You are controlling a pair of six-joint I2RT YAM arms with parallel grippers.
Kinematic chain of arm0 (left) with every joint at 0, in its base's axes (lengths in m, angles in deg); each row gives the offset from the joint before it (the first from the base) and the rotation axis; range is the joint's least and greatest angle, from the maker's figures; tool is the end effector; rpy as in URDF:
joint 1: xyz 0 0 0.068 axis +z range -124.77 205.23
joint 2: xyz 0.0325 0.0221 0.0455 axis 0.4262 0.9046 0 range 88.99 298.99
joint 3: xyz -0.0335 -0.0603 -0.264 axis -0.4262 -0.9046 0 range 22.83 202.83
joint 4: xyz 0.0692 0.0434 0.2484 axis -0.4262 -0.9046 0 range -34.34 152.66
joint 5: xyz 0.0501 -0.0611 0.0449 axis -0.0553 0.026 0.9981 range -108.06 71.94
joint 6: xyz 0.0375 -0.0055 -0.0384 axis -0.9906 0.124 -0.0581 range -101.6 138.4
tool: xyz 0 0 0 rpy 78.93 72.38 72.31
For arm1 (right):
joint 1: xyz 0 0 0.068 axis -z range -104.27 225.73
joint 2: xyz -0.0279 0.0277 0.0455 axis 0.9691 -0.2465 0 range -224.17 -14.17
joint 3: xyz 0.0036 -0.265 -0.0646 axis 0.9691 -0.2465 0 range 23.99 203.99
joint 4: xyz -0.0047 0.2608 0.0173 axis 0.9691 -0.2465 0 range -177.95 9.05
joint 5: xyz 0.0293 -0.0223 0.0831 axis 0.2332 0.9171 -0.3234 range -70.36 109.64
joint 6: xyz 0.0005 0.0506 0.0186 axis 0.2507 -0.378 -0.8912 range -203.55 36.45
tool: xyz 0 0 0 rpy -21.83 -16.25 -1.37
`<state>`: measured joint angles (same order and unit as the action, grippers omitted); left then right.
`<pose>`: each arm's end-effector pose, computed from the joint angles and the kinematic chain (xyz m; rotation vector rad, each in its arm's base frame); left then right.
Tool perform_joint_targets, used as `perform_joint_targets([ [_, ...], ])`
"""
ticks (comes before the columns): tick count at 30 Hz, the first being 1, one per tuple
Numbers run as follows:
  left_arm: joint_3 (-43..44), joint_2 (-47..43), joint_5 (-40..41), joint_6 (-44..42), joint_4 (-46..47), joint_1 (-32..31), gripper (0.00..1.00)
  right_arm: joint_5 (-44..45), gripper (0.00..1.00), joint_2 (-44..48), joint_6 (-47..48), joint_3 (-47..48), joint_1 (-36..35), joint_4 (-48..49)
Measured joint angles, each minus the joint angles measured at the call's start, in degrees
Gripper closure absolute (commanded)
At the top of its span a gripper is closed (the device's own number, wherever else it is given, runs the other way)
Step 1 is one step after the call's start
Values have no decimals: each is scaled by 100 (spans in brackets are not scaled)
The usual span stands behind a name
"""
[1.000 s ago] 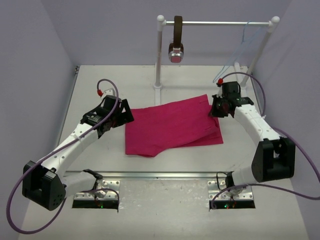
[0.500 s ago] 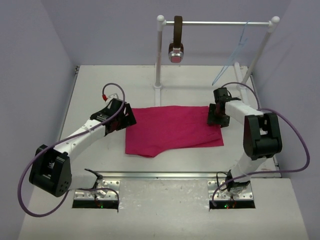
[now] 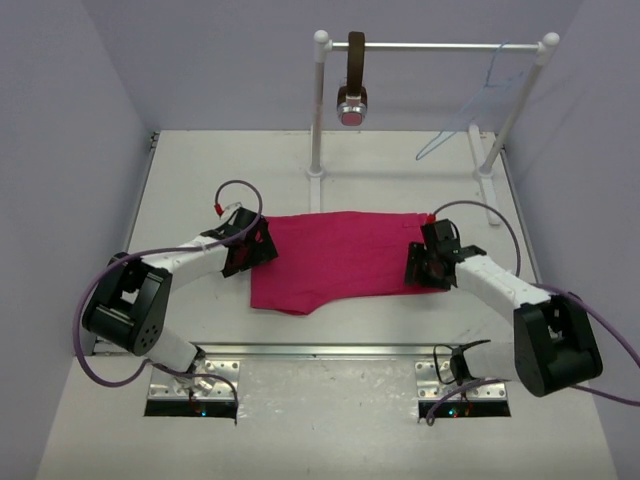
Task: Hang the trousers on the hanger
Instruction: Fold the trousers at the center of the board, then pick up the hanger from the clothesline.
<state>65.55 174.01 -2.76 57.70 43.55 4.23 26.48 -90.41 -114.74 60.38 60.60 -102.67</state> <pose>0.2558 -0.0883 0.1609 -0.4975 2.5329 -0.0304 0.2286 0.0575 0.1628 0.4080 2.6057 0.1178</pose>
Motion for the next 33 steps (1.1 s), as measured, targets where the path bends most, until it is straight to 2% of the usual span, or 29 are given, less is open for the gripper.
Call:
perform_joint_targets([
  [3,12,206,25,45,56,0,0,-168,36,325,-218,-727,24,-167],
  [6,105,380,34,118,6,2,0,-314,39,-99,-292,-510,59,-245],
  [9,184,375,115,239,-138,0,0,-443,36,-334,-357,-257,57,-152],
  [12,195,156,330,324,-415,2,0,-486,25,335,-435,-258,10,-393],
  [13,195,16,388,339,-509,2,0,-477,16,732,-454,-211,0,-529],
  [14,195,-153,433,347,-569,2,0,-454,3,1109,-453,-72,-7,-667],
  [16,196,-500,474,347,-630,2,0,-362,1,1722,-413,404,-17,-887],
  [19,201,-905,392,326,-637,2,0,-42,1,1876,-247,1360,-21,-963],
  [24,133,-1672,-92,157,-635,2,0,653,1,489,4,3743,317,-1240],
  [30,-266,-3029,-809,-43,-567,2,0,1464,2,-2454,269,7170,847,-1710],
  [33,-462,-3494,-1005,-123,-607,2,0,1644,4,-3381,411,8161,1025,-1871],
])
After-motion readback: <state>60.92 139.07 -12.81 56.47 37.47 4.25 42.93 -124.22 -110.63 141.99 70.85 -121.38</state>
